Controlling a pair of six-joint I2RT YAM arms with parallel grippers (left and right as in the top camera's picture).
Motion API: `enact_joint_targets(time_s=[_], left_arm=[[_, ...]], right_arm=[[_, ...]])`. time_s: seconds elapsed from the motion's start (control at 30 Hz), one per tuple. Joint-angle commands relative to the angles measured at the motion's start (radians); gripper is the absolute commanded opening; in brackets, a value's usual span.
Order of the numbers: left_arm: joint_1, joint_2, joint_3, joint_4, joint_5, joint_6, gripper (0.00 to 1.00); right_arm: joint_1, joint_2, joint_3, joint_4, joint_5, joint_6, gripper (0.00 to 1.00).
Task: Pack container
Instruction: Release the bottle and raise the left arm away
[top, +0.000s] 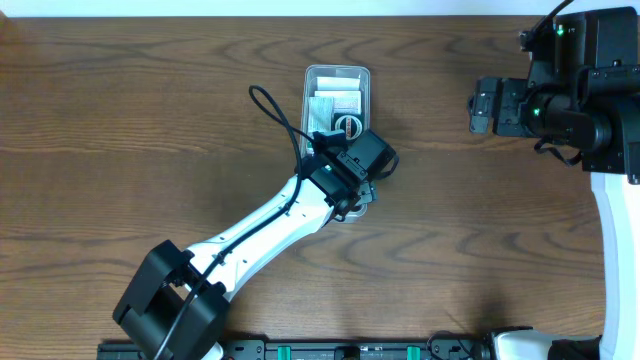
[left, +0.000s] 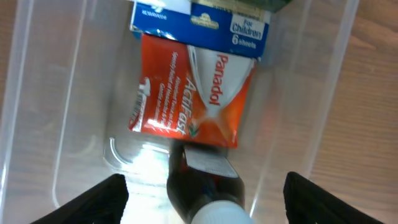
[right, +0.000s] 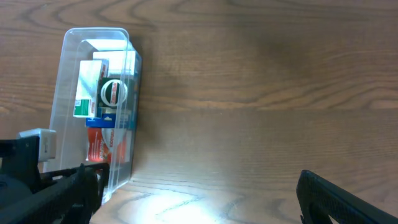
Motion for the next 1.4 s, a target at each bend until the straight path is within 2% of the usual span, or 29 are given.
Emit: enact_joint_targets(time_s=[0.0,0.23,0.3,0.4,0.5,0.73,0.97,1.37], left_arm=[[0.001,-0.086,0.001,-0.003,0.036,0.045,0.82],[0.02,-0.321,0.002,-0.006,0.023,0.175,0.96],[0.036,-0.394,0.002,-0.032,-0.036,0.207,1.0],[0.084,-0.497,0.002,-0.117,-0.185,0.252,0.98],[0.174,-0.581,0.002,-0.205,-0.334,0.312,0.98],[0.445,-0.658,0.002,-0.22,-0.353,0.602,0.98],[0.613,-0.657,0.002,-0.251,-0.352,0.612,0.98],[0.628,-0.657,0.002,-0.251,-0.352,0.612,0.98]], right_arm=[[-0.008,-0.013,0.001,-0.001,0.006,-0.014,0.99],[-0.008,-0.013,0.001,-0.001,0.006,-0.014,0.99],[-0.008,-0.013,0.001,-0.001,0.006,-0.014,0.99],[-0.008,-0.013,0.001,-0.001,0.006,-0.014,0.99],[-0.008,-0.013,0.001,-0.001,0.006,-0.014,0.99],[-0.008,-0.013,0.001,-0.001,0.006,-0.014,0.99],[-0.008,-0.013,0.001,-0.001,0.006,-0.014,0.99],[-0.008,-0.013,0.001,-0.001,0.006,-0.014,0.99]])
